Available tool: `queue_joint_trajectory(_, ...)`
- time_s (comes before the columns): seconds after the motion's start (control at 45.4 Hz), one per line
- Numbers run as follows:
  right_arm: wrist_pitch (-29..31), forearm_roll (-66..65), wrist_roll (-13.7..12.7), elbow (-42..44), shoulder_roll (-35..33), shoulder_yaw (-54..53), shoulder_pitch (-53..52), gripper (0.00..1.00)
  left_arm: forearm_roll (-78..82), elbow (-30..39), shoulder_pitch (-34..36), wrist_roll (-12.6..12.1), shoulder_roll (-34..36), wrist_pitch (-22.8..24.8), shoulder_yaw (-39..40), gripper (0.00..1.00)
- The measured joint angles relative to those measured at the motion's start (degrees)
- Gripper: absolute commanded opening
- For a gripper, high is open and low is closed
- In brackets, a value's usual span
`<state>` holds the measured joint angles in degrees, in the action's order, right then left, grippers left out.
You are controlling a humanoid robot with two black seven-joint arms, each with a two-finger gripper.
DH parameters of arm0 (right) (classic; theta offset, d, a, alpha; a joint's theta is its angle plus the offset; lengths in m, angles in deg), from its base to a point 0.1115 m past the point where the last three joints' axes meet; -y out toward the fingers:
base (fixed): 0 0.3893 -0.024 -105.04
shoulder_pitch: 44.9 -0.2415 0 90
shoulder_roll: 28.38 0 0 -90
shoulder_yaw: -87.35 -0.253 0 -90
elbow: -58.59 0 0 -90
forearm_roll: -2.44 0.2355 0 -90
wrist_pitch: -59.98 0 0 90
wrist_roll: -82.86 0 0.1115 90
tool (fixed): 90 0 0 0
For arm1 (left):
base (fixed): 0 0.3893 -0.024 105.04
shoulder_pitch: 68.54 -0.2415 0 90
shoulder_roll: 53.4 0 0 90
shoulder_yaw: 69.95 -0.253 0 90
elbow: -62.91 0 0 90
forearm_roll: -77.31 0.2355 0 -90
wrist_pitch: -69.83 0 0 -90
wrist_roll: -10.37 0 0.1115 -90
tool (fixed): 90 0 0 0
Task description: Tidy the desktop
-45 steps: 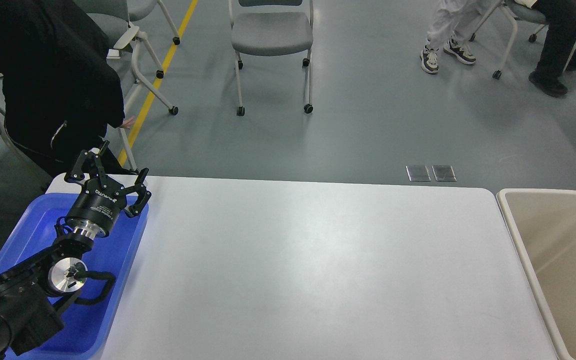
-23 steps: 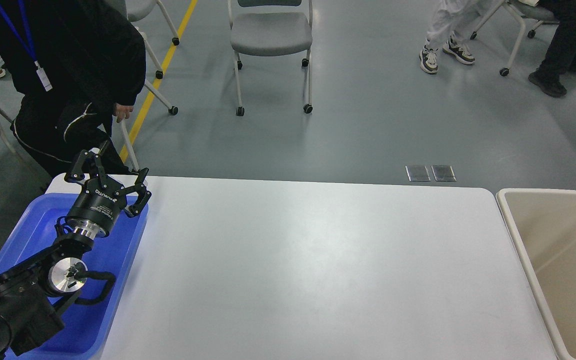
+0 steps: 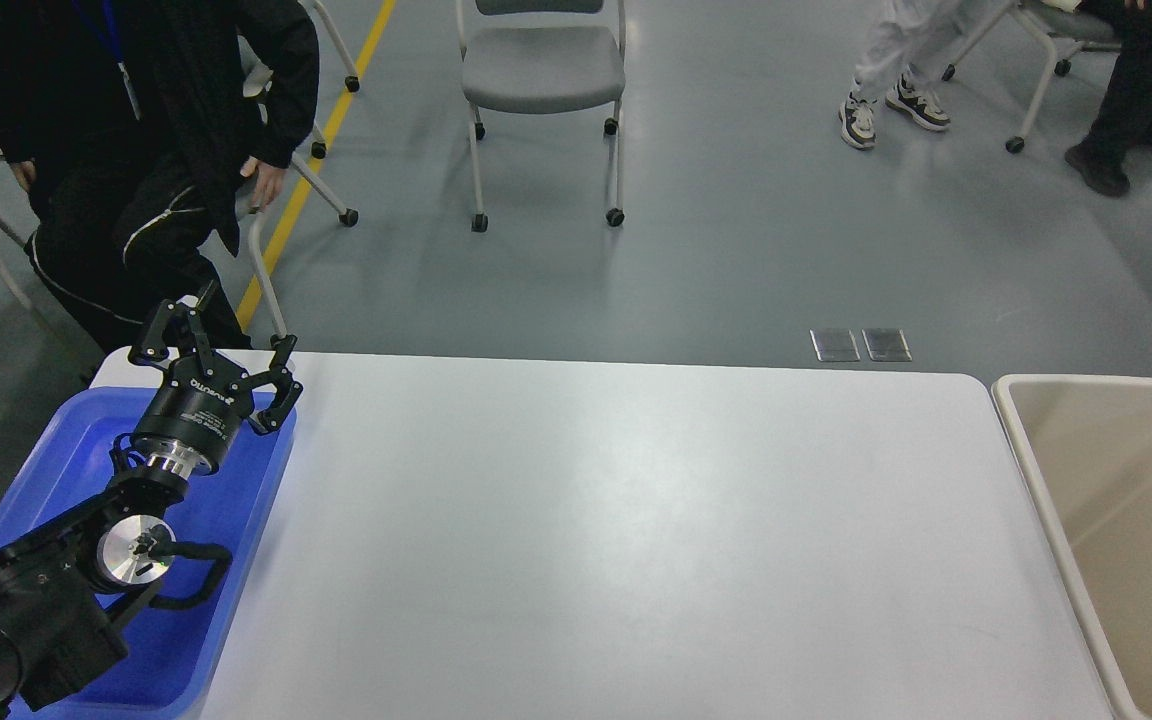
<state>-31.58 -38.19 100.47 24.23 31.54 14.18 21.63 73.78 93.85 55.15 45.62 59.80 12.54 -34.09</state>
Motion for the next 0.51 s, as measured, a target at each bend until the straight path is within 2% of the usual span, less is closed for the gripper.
queue_joint_trajectory(0.331,6.34,0.03,0.11,-12.12,7.87,-6.88,3.11,1.00,0.02,0.00,-0.01,0.00,0.00,0.00,0.00,0.98)
queue_joint_trajectory(0.507,7.84,-0.13,2.88,-13.51,14.00,-7.82,3.62,1.00,0.02,0.00,-0.02,0.00,0.00,-0.01,0.00,0.98)
